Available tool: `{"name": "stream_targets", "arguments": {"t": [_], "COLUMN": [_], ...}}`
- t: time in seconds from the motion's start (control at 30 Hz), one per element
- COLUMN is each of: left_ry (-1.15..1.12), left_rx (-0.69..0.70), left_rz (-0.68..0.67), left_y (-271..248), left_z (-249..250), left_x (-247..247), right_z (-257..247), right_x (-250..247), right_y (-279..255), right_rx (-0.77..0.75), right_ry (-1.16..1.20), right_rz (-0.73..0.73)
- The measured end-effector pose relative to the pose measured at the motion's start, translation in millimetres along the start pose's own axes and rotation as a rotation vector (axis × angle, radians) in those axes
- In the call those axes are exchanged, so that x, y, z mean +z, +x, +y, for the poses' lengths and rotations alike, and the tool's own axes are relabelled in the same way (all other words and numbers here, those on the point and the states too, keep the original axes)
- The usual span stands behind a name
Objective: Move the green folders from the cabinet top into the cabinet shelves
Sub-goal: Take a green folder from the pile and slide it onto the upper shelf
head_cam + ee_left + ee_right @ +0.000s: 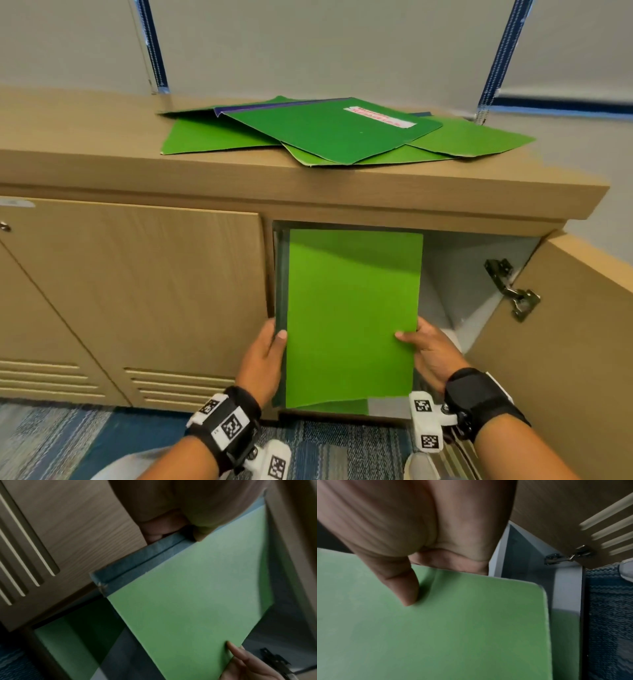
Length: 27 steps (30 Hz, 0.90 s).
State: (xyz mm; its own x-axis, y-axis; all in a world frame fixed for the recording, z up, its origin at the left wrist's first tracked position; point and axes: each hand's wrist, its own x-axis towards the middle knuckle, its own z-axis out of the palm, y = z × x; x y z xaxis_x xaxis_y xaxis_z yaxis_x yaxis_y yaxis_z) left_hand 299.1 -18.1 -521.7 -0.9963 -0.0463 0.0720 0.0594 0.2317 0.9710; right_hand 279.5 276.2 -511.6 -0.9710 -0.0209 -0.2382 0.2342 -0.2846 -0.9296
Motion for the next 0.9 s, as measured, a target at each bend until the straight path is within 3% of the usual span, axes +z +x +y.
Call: {"name": "stream_targets", "arguments": {"t": [0.2, 0.37, 0.43, 0.5, 0.6, 0.9], "left_ry": [0.063, 0.695, 0.961, 1.085, 1.148, 1.14], "left_rx": [0.064, 0.244, 0.309, 0.312, 0.26, 0.251], "left_rz": [-0.082, -0.157, -0.284, -0.427, -0.535, -0.467], "left_y": [44.0, 54.2, 59.9, 65.2, 68.9, 73.6], "left_z": [-20.3, -21.2, -20.9, -23.3, -29.3, -30.8], "left_x": [31.6, 45.9, 46.1, 44.2, 42.9, 51.7], "right_z": [16.1, 11.8, 7.6, 7.5, 12.0, 19.1], "right_x": [-29.2, -29.1, -26.5, -23.7, -24.0, -24.8], "right_y": [40.8, 76.9, 88.6, 97.1, 102.8, 112.7], "right_rx": [-0.01, -0.11, -0.124, -0.115, -0.108, -0.07], "right_ry": [-0.006, -0.216, -0.266, -0.324, -0.45, -0.689], "right_rz": [0.125, 0.302, 0.332, 0.322, 0.268, 0.212]}}
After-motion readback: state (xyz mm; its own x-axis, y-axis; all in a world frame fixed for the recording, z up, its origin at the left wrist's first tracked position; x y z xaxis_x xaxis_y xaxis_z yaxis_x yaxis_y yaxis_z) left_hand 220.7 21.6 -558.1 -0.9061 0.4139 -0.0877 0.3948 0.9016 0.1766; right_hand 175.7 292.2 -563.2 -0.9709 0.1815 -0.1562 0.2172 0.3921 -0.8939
